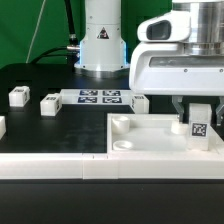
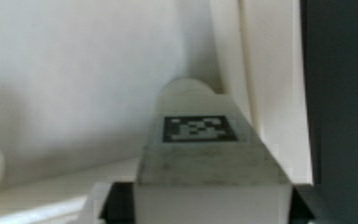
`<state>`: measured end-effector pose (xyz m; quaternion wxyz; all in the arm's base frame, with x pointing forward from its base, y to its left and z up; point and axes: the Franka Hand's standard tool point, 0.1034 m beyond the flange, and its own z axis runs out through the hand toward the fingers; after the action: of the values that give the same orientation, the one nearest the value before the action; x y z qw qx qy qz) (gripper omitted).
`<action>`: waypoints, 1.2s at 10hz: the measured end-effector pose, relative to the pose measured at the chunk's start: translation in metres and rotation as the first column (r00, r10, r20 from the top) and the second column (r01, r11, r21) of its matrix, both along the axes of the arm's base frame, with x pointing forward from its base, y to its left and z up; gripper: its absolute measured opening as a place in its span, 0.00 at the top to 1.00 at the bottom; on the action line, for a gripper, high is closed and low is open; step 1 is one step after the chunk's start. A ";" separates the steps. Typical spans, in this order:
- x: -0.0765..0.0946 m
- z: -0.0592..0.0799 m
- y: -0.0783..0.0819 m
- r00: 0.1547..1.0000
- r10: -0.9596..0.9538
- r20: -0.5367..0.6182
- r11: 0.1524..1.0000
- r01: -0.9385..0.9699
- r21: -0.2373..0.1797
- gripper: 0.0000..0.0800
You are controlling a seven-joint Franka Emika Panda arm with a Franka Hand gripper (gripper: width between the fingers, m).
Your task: Assemble one leg
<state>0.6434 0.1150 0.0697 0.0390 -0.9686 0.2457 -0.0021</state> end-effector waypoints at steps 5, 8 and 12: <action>-0.002 0.000 -0.003 0.861 -0.506 -0.047 0.861 0.508 0.016 0.64; -0.004 -0.001 -0.001 0.648 -0.758 -0.078 0.650 0.760 0.000 0.64; -0.004 0.000 0.000 0.371 -0.921 -0.115 0.375 0.927 -0.014 0.64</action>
Offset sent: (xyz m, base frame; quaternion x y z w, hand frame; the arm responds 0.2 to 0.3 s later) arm -0.0014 -0.0064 0.0022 0.0026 0.0042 0.2341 0.9722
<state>0.6396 0.1151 0.0693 0.0439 -0.6636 0.7461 0.0329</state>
